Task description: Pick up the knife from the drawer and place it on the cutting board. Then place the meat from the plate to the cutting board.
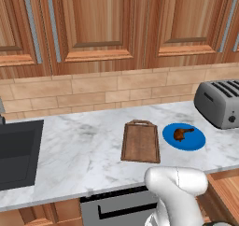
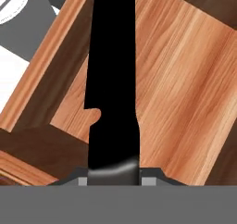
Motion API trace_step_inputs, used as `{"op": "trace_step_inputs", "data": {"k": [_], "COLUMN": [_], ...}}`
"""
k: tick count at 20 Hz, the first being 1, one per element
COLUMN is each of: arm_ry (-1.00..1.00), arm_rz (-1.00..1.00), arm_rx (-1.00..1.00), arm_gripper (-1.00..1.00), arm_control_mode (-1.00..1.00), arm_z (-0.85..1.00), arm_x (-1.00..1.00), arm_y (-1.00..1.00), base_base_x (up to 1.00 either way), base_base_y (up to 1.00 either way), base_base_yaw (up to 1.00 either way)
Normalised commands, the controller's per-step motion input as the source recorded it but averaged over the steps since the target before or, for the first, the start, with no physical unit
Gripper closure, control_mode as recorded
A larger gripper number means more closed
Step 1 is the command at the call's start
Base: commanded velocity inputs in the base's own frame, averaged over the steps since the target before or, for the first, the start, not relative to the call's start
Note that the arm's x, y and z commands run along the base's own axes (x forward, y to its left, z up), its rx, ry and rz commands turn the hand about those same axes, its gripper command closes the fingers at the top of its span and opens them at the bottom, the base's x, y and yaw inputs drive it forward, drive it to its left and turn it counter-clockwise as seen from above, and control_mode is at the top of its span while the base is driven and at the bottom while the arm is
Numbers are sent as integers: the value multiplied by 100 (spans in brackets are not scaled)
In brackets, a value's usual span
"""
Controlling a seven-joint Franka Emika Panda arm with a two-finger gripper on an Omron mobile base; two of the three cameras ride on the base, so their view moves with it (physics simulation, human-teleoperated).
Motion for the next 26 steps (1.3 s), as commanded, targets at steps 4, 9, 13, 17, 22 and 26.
{"op": "trace_step_inputs", "data": {"k": [4, 9, 13, 17, 22, 26], "arm_ry": [1, 2, 3, 0, 0, 1], "arm_rz": [-6, -6, -3, 0, 0, 5], "arm_rx": [-15, -15, -15, -12, -7, -4], "arm_gripper": [100, 100, 100, 100, 100, 100], "arm_control_mode": [-100, -100, -100, -100, -100, -100], "arm_z": [86, 92, 78, 49, 32, 26], "arm_x": [-5, -1, 0, 13, 34, 42], "arm_y": [100, 100, 100, 100, 88, 72], "base_base_x": [0, 0, 0, 0, 0, 0], "base_base_y": [0, 0, 0, 0, 0, 0], "base_base_yaw": [0, 0, 0, 0, 0, 0]}}
